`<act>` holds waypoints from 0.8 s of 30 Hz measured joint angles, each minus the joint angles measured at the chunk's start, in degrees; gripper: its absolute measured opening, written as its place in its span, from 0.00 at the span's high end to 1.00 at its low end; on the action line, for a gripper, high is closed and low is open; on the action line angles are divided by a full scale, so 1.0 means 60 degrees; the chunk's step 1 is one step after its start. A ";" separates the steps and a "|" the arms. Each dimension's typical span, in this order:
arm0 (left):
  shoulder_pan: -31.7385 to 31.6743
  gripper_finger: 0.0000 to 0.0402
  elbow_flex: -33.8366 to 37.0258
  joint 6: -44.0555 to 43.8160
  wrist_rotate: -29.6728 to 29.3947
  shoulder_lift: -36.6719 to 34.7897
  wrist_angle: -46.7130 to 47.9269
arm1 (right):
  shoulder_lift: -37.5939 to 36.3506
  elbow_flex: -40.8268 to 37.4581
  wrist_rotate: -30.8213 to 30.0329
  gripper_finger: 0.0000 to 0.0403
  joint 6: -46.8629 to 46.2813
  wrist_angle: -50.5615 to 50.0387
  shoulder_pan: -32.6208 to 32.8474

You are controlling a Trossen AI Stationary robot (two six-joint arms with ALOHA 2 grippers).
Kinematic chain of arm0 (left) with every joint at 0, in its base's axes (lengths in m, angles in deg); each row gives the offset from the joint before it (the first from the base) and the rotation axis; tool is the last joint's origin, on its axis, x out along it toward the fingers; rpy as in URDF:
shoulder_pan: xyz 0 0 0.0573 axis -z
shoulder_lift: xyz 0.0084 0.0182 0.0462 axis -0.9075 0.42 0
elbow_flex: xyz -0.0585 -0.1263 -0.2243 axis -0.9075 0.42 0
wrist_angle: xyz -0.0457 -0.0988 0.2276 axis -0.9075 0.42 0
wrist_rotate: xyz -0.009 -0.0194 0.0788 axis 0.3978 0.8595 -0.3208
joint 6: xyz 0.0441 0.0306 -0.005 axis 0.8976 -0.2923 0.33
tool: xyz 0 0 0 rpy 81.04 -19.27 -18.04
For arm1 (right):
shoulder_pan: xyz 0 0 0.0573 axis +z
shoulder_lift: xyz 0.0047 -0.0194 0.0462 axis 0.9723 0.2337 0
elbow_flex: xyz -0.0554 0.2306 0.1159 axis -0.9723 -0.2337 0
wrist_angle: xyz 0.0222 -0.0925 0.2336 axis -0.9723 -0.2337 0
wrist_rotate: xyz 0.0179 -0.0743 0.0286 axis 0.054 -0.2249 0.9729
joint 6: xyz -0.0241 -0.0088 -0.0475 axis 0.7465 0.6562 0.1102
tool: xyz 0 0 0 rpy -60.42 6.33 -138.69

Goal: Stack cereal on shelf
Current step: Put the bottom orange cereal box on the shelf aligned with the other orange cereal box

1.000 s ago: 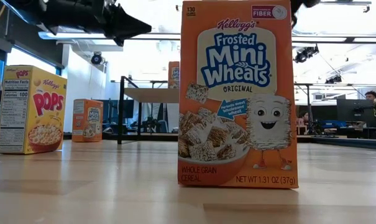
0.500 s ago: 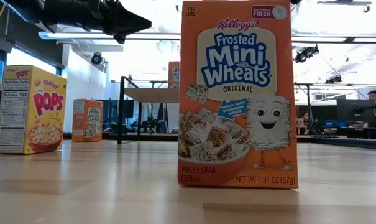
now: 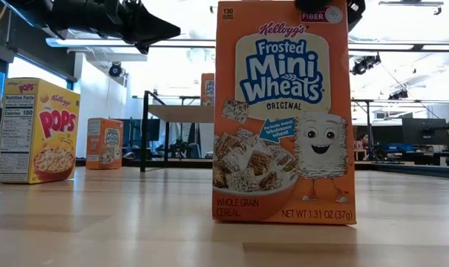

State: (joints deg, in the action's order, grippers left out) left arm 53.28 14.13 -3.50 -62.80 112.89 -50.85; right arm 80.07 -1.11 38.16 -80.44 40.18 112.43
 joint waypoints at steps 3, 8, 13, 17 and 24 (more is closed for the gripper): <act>0.0000 0.99 0.0000 -0.0099 0.0000 0.0000 0.0007 | -0.0004 -0.0001 -0.0027 0.26 -0.0328 -0.0088 -0.0059; 0.0000 0.99 0.0000 -0.0227 -0.0018 0.0000 0.0135 | 0.0146 -0.0004 0.0225 0.33 -0.0524 -0.0188 -0.0120; -0.0002 0.99 0.0181 -0.0234 -0.0022 0.0000 -0.0005 | 0.0251 -0.0007 0.0399 0.41 -0.0526 -0.0160 -0.0189; -0.0003 0.99 0.0661 -0.0647 -0.0025 0.0002 -0.0740 | 0.0251 -0.0007 0.0399 0.49 -0.0627 -0.0125 -0.0245; -0.0011 0.99 0.1505 -0.0960 -0.0094 -0.0057 -0.1823 | 0.0255 0.0068 0.0465 0.59 -0.0454 -0.0077 -0.0245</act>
State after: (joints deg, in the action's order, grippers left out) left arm 53.22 23.15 -9.26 -63.37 112.55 -61.78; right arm 81.59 -0.70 40.95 -83.17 39.72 110.96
